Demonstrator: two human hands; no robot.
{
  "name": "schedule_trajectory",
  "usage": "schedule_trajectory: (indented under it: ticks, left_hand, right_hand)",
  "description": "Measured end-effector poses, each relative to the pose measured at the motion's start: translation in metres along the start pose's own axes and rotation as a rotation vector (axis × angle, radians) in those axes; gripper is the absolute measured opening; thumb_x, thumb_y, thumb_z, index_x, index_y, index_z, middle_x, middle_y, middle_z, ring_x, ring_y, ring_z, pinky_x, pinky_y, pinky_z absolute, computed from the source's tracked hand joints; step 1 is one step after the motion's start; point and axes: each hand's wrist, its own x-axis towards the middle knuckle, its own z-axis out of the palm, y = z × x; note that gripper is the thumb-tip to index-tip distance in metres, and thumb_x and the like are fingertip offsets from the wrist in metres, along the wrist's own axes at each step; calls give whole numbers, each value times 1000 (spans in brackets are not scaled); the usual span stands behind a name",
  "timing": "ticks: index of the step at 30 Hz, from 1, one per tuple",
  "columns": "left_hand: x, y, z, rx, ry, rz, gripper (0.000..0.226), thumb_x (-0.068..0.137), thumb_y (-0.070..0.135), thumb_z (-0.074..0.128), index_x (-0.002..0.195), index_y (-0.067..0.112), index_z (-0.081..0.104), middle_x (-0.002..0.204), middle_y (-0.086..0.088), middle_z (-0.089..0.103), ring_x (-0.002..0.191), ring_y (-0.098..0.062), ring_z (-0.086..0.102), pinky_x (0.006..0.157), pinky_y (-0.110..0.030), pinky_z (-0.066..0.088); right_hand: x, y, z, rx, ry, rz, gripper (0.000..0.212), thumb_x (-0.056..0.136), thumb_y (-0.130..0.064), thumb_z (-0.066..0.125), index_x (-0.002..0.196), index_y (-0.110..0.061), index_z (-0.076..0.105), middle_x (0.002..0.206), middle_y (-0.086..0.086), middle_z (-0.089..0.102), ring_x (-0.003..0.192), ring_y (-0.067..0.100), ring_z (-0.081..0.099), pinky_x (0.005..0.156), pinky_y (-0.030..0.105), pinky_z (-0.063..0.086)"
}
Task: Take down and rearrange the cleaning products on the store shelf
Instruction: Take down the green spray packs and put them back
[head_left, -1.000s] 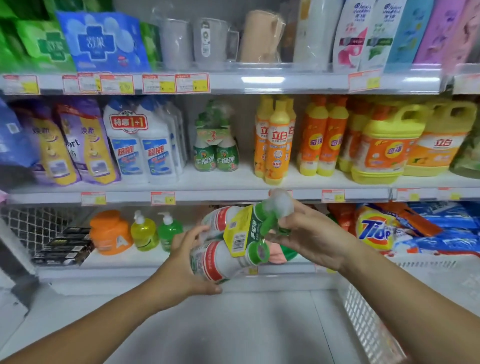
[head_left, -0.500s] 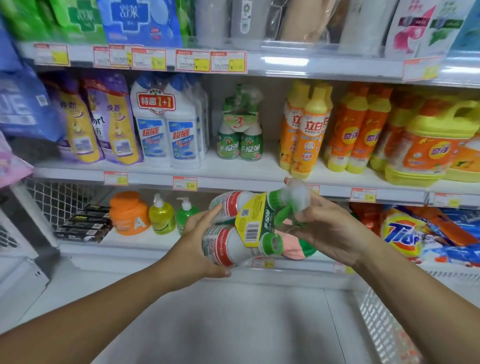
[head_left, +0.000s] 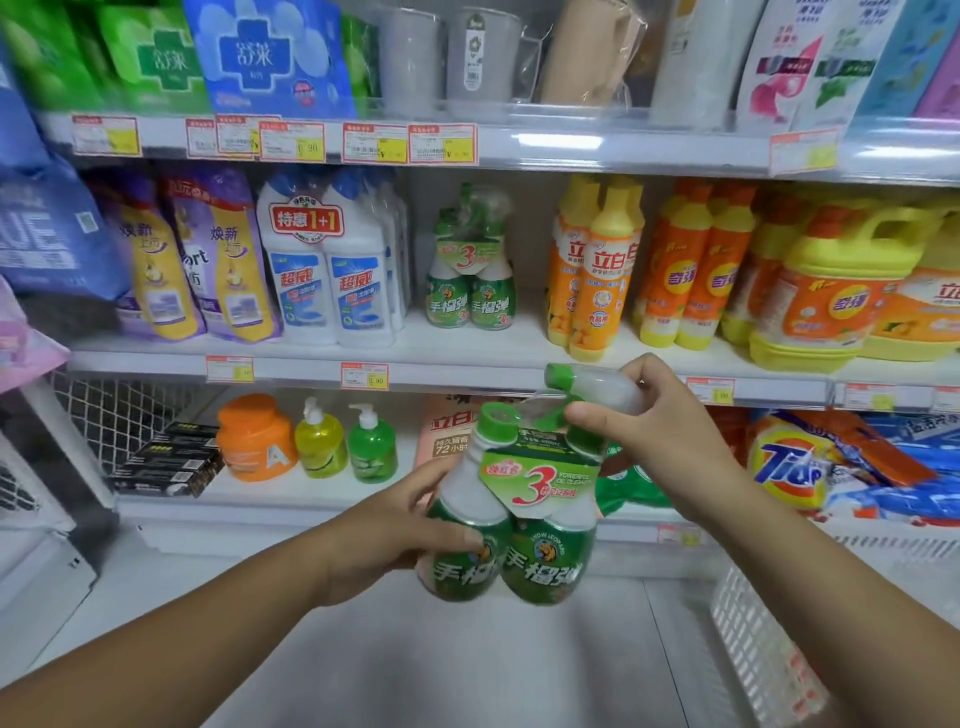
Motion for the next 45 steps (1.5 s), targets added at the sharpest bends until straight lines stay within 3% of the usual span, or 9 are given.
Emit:
schedule_trajectory:
  ticks: [6,10,15,22,27,32,35,40,45]
  left_hand:
    - [23,-9,11,174,205,106,65,63,24,92,117,40,60,114,19,70,105,-3,67,90,-29,55]
    - [47,-30,-5,417,220,80,68,60,35,92,120,37,59,118,15,68,109,-8,63,94,-30,54]
    - [86,-88,-22,403,190,-47,61,61,30,91,115,34,63,114,13,68,107,-9,62,97,-36,52]
    - [123,-196,-17,326,302,-99,51,63,17,91,96,45,63,93,22,70,85,13,62,77,-10,47]
    - [150,-251,-16,217,379,-146,57,63,-5,86,92,39,63,95,10,72,90,-8,67,74,-12,52]
    - [162,-281,-17,267,375,-183,59,63,-4,84,101,36,64,91,18,69,74,21,59,73,-8,47]
    - [162,-289,-18,330,336,-191,52,65,4,86,98,40,66,87,22,70,81,11,62,78,-16,50]
    - [155,-270,-38,554,337,-227,60,76,15,83,131,12,59,133,-6,55,119,-21,55,94,-19,37]
    - [145,-183,-70,802,311,12,45,87,18,70,130,19,60,130,2,55,109,-17,58,93,-28,46]
  right_hand:
    - [2,5,9,-148,-38,14,44,66,-38,86,99,-20,62,90,7,73,75,28,73,58,53,60]
    - [21,22,13,-308,-245,102,36,65,-36,88,92,-20,70,85,3,74,72,15,71,66,39,61]
    - [33,89,46,-393,-250,136,28,68,-30,90,81,-19,68,78,-7,70,70,7,64,65,28,54]
    - [35,207,84,-401,-297,258,29,71,-19,88,76,-23,60,76,-8,60,70,9,54,60,17,39]
    - [41,262,105,-398,-285,337,31,73,-15,86,84,-23,59,85,-6,59,73,7,51,63,12,39]
    - [38,296,115,-415,-284,417,30,73,-17,86,89,-23,60,96,-7,61,86,3,55,70,7,39]
    - [29,309,120,-456,-278,440,30,76,-22,84,90,-27,59,101,-5,62,86,4,56,67,6,40]
    - [30,308,120,-470,-337,490,33,78,-29,83,98,-27,57,108,-5,58,94,11,56,69,7,38]
    - [52,259,98,-459,-439,476,39,86,-47,71,118,-31,57,113,-8,61,108,10,58,78,16,43]
